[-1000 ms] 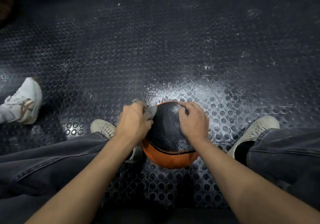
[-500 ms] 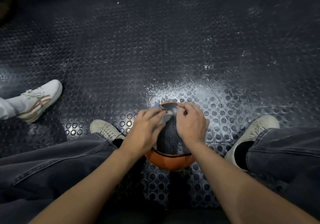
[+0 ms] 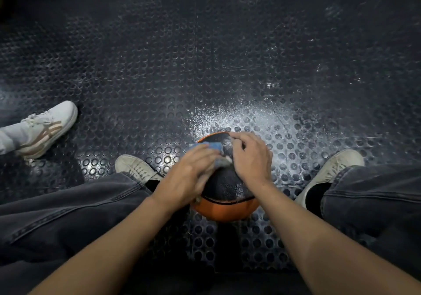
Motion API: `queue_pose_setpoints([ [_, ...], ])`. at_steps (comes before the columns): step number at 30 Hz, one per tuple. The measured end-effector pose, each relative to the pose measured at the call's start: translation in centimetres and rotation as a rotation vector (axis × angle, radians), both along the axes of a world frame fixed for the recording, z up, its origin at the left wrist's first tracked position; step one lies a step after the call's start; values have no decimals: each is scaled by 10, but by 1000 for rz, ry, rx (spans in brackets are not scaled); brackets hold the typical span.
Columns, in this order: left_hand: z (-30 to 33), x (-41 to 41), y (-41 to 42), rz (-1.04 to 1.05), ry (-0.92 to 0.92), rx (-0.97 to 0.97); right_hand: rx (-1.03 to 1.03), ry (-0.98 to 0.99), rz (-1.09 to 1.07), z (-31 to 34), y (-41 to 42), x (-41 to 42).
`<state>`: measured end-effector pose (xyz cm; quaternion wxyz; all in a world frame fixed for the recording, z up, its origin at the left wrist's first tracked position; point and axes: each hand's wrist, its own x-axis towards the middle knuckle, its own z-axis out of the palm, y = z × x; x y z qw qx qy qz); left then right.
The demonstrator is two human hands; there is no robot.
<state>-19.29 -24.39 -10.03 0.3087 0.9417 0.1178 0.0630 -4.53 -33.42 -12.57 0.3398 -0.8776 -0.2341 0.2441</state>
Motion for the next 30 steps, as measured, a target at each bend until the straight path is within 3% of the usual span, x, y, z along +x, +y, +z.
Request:
queue_pose_setpoints([
  [3,3,30,15,322,43,-134,-46,-17,-2,2,4,-8],
  [5,2,24,7,218,57,-121,-58,-15,-61,1,4,-8],
  [8,1,-13,-13,-125,36,49,-51,24,-109,2,5,5],
  [10,-5,-18,-3,-155,36,74,-56,44,-85,3,8,11],
  [14,-3,6,-12,265,63,-132,-79,79,-142,4,19,14],
  [19,-26,-31,-12,-186,-5,233,-83,104,-109,3,17,25],
  [20,-25,-29,-5,-159,-6,220,-72,100,-91,3,17,24],
  [23,-18,-10,-9,252,46,-36,-79,62,-84,1,23,15],
  [24,-17,-9,-17,302,66,-49,-95,56,-95,1,24,14],
  [25,-22,-13,-23,226,67,30,-109,48,-113,1,24,14],
  [28,-25,-30,-11,-301,11,347,-121,62,-113,1,18,24],
  [30,-22,-25,7,-241,4,328,-81,75,-83,-1,17,26],
])
